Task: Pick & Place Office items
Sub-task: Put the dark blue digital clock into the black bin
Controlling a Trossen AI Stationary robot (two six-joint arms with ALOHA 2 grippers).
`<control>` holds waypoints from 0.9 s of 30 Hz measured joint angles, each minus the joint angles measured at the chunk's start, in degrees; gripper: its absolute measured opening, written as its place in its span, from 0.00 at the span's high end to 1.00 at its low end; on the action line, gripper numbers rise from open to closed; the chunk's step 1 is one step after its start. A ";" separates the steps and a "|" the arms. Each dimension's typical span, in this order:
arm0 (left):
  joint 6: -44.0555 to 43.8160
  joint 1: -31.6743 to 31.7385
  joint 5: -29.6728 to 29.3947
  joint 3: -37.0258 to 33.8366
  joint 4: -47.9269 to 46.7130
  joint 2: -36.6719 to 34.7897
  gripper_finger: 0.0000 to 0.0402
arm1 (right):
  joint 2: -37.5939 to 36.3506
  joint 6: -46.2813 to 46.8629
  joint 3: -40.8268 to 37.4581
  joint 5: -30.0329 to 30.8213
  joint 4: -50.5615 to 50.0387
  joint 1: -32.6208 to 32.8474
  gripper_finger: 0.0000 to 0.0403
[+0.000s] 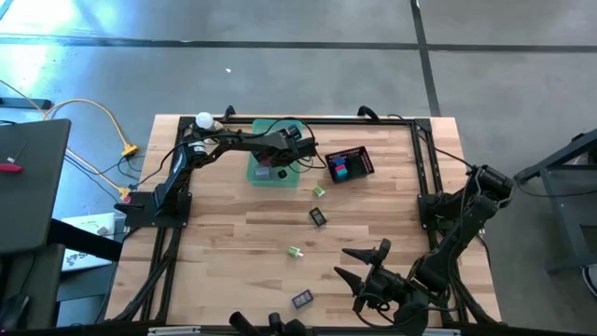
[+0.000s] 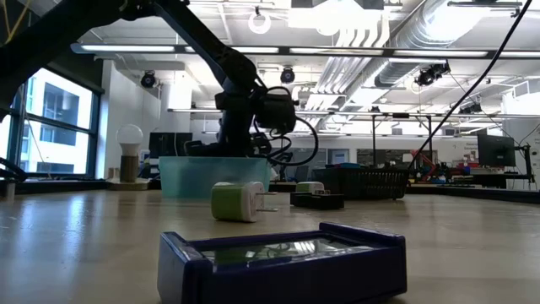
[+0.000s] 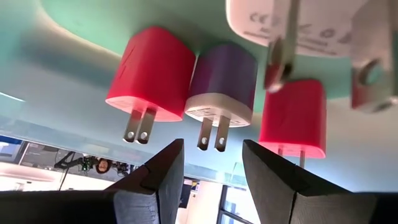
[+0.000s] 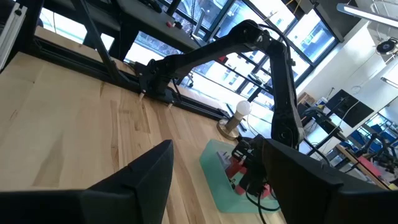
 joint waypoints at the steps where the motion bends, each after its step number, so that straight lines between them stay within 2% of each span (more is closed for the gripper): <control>1: 0.00 -0.04 -0.01 0.00 0.12 0.00 0.61 | 0.00 0.00 0.00 0.00 -0.01 0.00 0.42; 10: -0.30 -0.08 -0.19 0.02 0.42 -0.02 0.61 | 0.00 0.00 0.00 -0.04 -0.07 0.00 0.42; 14: -3.46 -0.80 -6.23 0.02 0.49 -0.02 0.61 | 0.00 0.00 0.00 -0.29 -0.09 0.00 0.42; 17: -3.26 -1.60 -7.69 0.02 0.44 -0.42 0.61 | 0.00 0.00 0.00 -0.33 -0.17 0.02 0.42; 21: -1.60 -2.93 -5.57 0.02 0.45 -2.70 0.61 | 0.00 0.01 -0.02 -0.42 -0.66 0.02 0.42; 27: -0.35 -4.39 -8.29 0.02 0.40 -8.46 0.61 | 0.00 0.19 -0.02 -1.39 -0.63 0.04 0.42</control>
